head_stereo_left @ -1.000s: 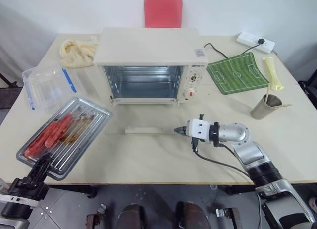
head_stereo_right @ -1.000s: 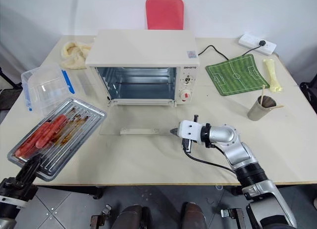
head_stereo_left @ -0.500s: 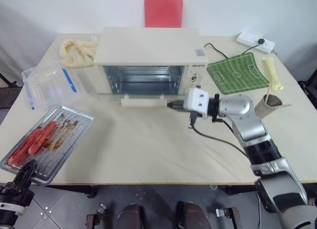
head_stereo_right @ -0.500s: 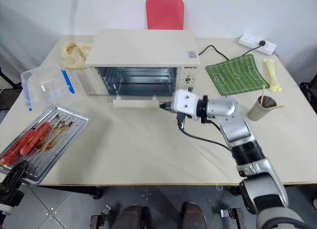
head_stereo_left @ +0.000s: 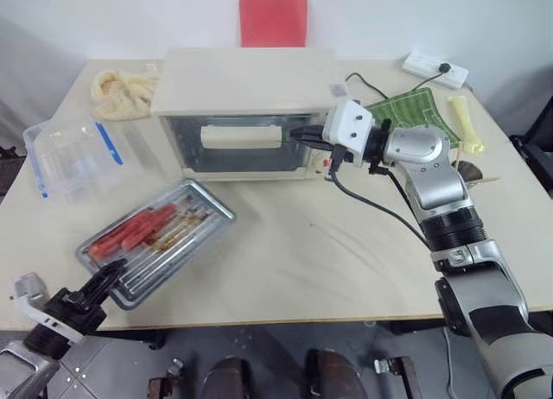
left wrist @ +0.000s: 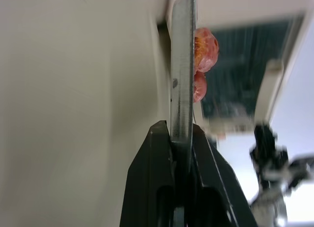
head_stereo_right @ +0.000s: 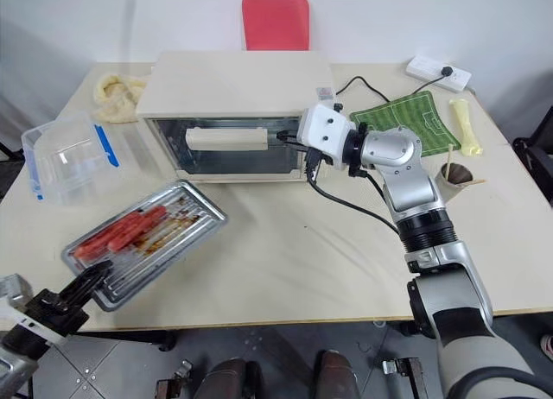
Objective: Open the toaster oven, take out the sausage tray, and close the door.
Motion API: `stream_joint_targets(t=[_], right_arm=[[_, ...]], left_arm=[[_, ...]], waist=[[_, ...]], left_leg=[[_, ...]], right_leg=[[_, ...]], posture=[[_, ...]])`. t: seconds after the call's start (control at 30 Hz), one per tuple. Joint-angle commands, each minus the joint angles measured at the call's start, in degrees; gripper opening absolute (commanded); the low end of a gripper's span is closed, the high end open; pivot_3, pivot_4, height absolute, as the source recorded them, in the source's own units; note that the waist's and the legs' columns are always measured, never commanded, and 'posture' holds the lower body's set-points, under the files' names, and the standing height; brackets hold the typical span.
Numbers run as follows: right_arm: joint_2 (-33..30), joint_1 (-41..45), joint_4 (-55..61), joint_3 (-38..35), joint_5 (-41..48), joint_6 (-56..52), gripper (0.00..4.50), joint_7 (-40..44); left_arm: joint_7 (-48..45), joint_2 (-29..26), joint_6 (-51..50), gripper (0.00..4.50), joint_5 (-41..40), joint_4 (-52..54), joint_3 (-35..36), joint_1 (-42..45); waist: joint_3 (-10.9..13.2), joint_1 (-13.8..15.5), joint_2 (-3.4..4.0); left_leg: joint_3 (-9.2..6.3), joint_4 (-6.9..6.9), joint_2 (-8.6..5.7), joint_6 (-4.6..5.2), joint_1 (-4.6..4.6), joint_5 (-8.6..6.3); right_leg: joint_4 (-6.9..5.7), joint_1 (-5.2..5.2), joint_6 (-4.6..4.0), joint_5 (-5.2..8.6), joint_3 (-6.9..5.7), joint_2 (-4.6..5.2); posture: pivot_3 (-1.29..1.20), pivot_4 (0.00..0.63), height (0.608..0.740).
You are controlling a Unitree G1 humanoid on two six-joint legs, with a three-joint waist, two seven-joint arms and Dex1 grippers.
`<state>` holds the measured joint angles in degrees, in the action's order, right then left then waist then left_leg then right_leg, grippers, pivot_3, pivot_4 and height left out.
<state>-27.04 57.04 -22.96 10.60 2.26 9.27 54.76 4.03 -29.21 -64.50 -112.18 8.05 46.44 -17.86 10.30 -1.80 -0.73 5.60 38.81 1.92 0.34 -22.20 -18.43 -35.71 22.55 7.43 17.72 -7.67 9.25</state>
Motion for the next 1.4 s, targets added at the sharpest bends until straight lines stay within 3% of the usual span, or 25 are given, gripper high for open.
stream_joint_targets(t=[0.03, 0.2, 0.4, 0.57, 0.87, 1.0, 1.13, 1.4], right_arm=[[-2.99, -3.36, 10.29, -1.89, 5.24, -7.89, 0.03, 4.56], [-10.01, -11.97, 24.33, 0.15, 8.08, -17.58, 0.03, 11.89], [-15.15, -20.02, 33.48, -1.98, 11.2, -27.08, 0.03, 12.91], [-17.12, -24.96, 33.46, -3.6, 9.35, -27.72, 0.03, 9.76], [-20.46, -29.3, 33.05, -11.71, 8.28, -30.41, 0.03, 2.02], [-21.86, -32.5, 36.1, -13.23, 12.47, -38.87, 0.03, 3.18], [-23.38, -35.14, 37.77, -14.81, 15.75, -43.01, 0.83, 4.67], [-26.26, -36.99, 40.59, -16.33, 19.86, -44.59, 3.49, 6.98]], left_arm=[[-2.26, -3.07, -1.8, 0.0, -0.82, -0.99, -2.89, 1.59], [-2.39, -7.78, -3.71, 0.0, -0.82, -4.19, -9.57, 8.08], [-3.13, -13.02, -7.94, 0.0, -0.82, -11.84, -21.42, 22.2], [-4.72, -14.99, -11.55, 0.0, 2.06, -20.4, -31.17, 33.12], [-17.82, -12.99, -16.7, 0.0, 22.55, -31.81, -39.19, 46.78], [-24.23, -11.0, -16.72, 0.0, 31.79, -34.89, -41.37, 51.07], [-30.41, -9.57, -16.82, 0.0, 39.7, -37.85, -42.87, 54.35], [-40.63, -8.51, -17.45, 0.0, 51.91, -39.45, -45.35, 57.48]], waist=[[0.01, 0.08, 0.01], [0.03, 0.81, 0.06], [0.04, 1.56, 0.06], [0.04, 1.64, 0.06], [0.04, 1.99, 0.06], [0.04, 2.4, 0.06], [0.04, 3.28, 0.08], [0.0, 3.44, 0.14]], left_leg=[[0.0, -0.03, 0.01, 0.0, 0.0, 0.0], [-0.24, -0.03, 0.02, 0.0, -0.07, -0.01], [-0.09, 0.01, -0.13, 0.0, -0.07, -0.01], [-0.06, -0.06, -0.14, -0.01, -0.05, -0.02], [0.18, -0.02, -0.15, -0.01, -0.07, 0.0], [0.48, 0.05, -0.15, -0.01, -0.07, 0.01], [0.55, 0.12, -0.15, 0.01, -0.06, 0.02], [0.56, 0.18, -0.16, 0.06, -0.05, 0.05]], right_leg=[[0.0, 0.01, 0.0, 0.0, 0.01, 0.0], [-0.02, -0.01, 0.04, -0.02, 0.1, 0.02], [0.07, -0.01, 0.06, -0.03, 0.12, -0.02], [0.07, 0.01, 0.09, -0.05, 0.12, -0.06], [0.1, 0.03, 0.11, -0.05, 0.13, -0.12], [0.09, -0.02, 0.13, -0.06, 0.14, -0.14], [0.09, -0.03, 0.13, -0.06, 0.18, -0.14], [0.14, -0.1, 0.13, -0.06, 0.22, -0.13]], posture=[[0.0, 0.15, 0.74], [0.0, 0.15, 0.74], [0.0, 0.15, 0.74], [0.0, 0.15, 0.74], [0.0, 0.15, 0.74], [0.0, 0.15, 0.74], [0.0, 0.15, 0.74], [0.0, 0.15, 0.74]])
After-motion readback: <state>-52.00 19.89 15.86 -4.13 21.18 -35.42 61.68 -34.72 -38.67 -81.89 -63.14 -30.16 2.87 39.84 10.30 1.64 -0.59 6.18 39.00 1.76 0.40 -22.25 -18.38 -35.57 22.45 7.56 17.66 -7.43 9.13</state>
